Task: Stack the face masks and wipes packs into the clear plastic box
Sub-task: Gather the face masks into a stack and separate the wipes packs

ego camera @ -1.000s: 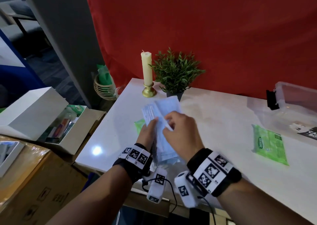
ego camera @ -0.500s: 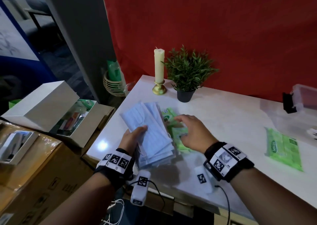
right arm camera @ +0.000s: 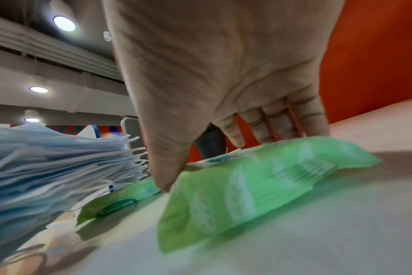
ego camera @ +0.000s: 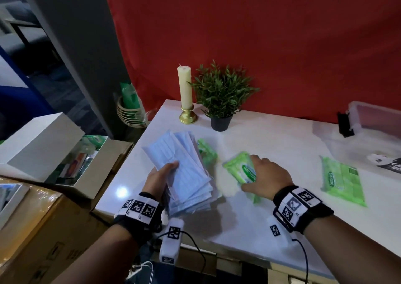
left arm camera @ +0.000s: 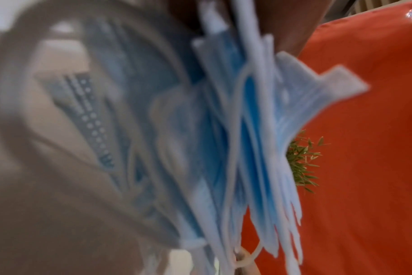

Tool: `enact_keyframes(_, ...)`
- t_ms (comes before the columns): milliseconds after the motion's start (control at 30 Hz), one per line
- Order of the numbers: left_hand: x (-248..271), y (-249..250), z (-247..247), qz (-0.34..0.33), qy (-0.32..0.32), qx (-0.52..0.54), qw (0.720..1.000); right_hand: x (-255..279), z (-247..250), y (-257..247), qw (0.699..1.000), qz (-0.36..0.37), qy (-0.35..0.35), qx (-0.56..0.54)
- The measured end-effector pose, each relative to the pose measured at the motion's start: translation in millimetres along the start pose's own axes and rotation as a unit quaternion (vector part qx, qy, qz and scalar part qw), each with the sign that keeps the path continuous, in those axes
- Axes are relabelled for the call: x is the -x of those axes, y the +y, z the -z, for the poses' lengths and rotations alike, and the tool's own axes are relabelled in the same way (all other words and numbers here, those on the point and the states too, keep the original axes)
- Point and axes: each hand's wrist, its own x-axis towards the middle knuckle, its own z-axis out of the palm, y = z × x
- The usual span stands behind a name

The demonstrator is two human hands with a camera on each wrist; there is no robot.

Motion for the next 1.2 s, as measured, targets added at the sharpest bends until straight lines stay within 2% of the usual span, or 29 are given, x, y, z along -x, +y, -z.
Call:
enact_keyframes(200,-5.7,-0.5,-14.9,-0.011,-0.014,-0.023,1.000,2.0,1.9,31.8,0.986,-0.165,0.016,-0.018)
enact_keyframes(400,-12.0,2.4,-13.7,-0.008,-0.022,-0.024,0.999,-1.8,10.3,37.9,0.976,-0.219,0.006,0.012)
enact_keyframes(467,-10.7,5.4,-10.3,-0.006,-0.022,-0.021,1.000,-6.2,18.2,21.7,0.981,-0.177,0.046,0.061)
enact_keyframes(567,-8.9,10.0,0.4,-0.007,-0.011,-0.017,1.000,-22.4,26.2,-14.7,0.992,0.013,0.108,0.071)
enact_keyframes(667,-6.4,13.3,16.9,-0.009,-0.005,0.004,1.000,-44.2,26.5,-60.8,0.979,0.182,0.079,0.054)
enact_keyframes(767,-2.7,15.3,38.7,-0.012,0.008,0.023,1.000,-64.1,22.1,-106.3,0.959,0.269,0.045,0.072)
enact_keyframes(867,-7.0,11.7,63.9,-0.024,0.049,0.000,0.999,-79.2,15.4,-136.7,0.944,0.309,-0.003,0.120)
enact_keyframes(967,-4.2,13.1,79.9,-0.013,0.074,0.003,0.997,-85.7,8.3,-150.1,0.935,0.316,-0.060,0.153)
enact_keyframes(1100,-3.0,15.4,87.7,-0.017,0.084,0.007,0.996,-83.0,5.6,-147.7,0.942,0.296,-0.039,0.152)
enact_keyframes(1200,-6.4,13.1,81.1,-0.017,0.084,-0.015,0.996,-74.1,9.3,-136.9,0.960,0.234,-0.034,0.152)
